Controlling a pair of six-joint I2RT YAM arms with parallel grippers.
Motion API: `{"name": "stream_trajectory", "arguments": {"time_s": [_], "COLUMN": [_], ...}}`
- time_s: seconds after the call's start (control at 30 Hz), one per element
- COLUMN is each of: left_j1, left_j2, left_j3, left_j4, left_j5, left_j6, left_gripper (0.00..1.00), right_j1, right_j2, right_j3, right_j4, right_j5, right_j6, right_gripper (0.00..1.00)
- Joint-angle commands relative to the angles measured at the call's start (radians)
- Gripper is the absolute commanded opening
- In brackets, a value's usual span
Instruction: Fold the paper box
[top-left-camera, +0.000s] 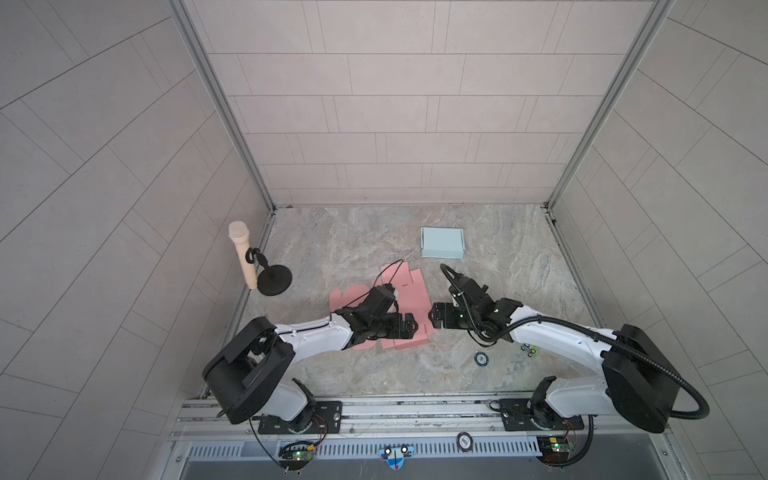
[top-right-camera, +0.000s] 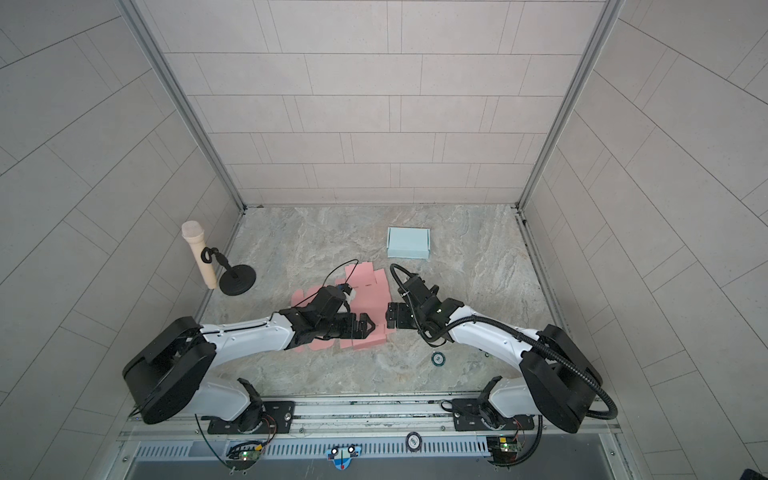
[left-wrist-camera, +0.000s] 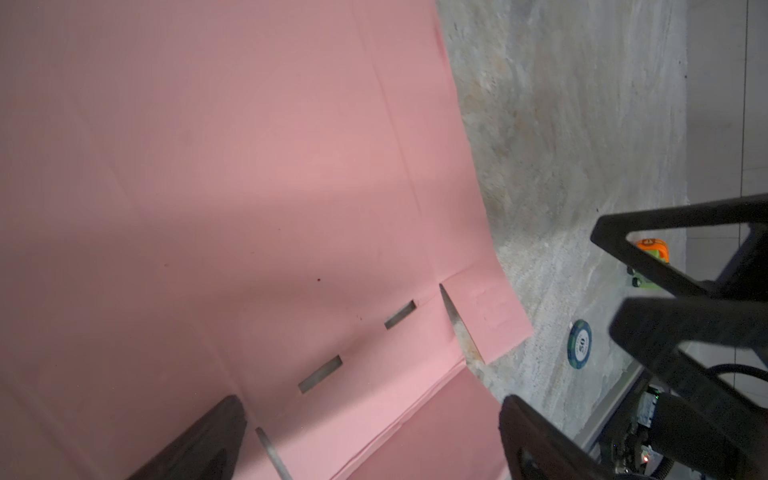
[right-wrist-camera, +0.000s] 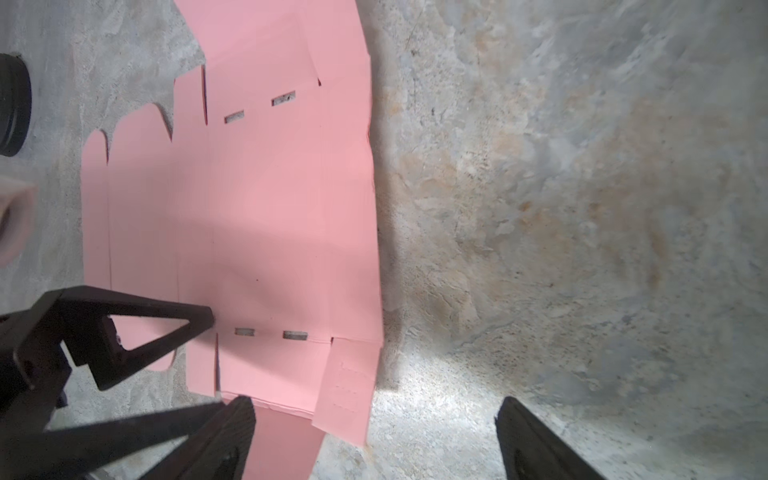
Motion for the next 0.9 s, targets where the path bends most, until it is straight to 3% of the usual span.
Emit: {"name": "stream_trajectory", "arguments": {"time_s": [0.0, 0.13, 0.27, 0.63, 0.87], "left_j1": [-0.064, -0.123, -0.126, 0.064, 0.155], "left_j2": [0.025, 0.018, -0.021, -0.091, -0.061], "left_j3": [-0.034, -0.037, -0.036, 0.042, 0.03], "left_j4": [0.0, 0.02, 0.011, -0.126, -0.151], "left_j5": [-0.005, -0.022, -0.012, 0.007, 0.011], "left_j6": [-0.084, -0.126, -0.131, -0.003, 0.07], "left_gripper": [1.0, 1.0, 1.0, 1.0, 0.86], "right_j1": [0.004, 0.003, -0.006, -0.058, -0.077], "right_j2": [-0.011, -0.01, -0.016, 0.113, 0.212], "right_j3": [0.004, -0.005, -0.017, 0.074, 0.134], "right_j4": [-0.01, -0.015, -0.017, -0.016, 0.001], "right_j5": [0.032, 0.04, 0.052, 0.014, -0.031], "right_j6": [0.012, 0.014, 0.014, -0.073, -0.113], "right_gripper": [0.93, 0.93, 0.93, 0.89, 0.81]}}
